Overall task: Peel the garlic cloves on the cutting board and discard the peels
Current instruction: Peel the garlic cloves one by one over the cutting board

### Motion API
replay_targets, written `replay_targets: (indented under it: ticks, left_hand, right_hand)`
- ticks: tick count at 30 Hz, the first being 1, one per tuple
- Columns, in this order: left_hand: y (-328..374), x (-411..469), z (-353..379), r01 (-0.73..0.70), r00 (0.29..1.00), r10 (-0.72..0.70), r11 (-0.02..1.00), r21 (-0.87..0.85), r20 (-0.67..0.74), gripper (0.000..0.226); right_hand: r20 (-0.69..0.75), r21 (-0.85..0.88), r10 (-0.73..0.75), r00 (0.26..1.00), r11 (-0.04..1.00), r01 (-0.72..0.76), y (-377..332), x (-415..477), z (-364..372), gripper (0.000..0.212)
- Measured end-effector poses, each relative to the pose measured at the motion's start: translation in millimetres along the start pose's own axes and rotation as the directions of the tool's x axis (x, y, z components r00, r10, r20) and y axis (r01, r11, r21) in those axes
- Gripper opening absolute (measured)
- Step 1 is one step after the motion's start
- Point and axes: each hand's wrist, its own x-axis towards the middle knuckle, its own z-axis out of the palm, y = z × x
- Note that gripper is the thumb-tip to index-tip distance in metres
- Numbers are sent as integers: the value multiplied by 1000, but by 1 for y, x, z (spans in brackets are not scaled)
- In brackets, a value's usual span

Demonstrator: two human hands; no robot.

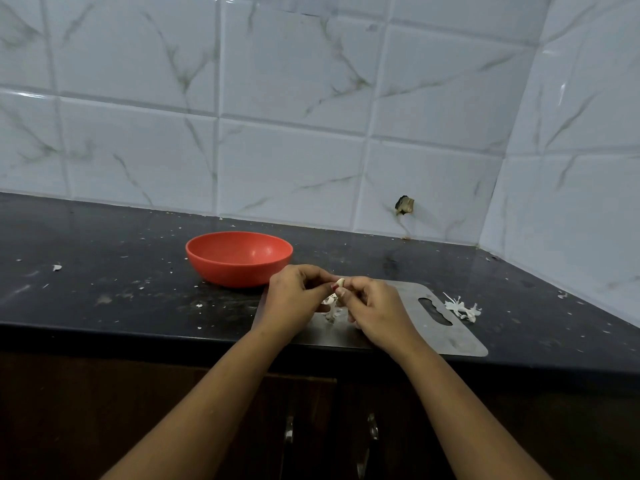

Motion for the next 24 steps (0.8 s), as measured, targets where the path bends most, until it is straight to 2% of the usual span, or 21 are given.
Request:
replay_targets:
  ticks: [7, 12, 17, 24]
  left_hand:
    - [2, -3, 3, -135, 987, 153, 953, 270, -45, 8]
    - [2, -7, 5, -154, 980, 191, 898, 413, -49, 11]
    - [4, -7, 4, -161, 978, 203, 890, 426, -54, 8]
    - [5, -4, 3, -162, 983, 179, 936, 311, -27, 9]
  right_hand:
    - [2, -82, -76, 997, 994, 76, 3, 1, 2, 20]
    - [49, -135, -81, 995, 987, 87, 7, 3, 4, 18]
    - [59, -139, -86, 995, 986, 94, 8, 3, 4, 19]
    - [14, -31, -44, 999, 999, 45, 7, 3, 0, 18]
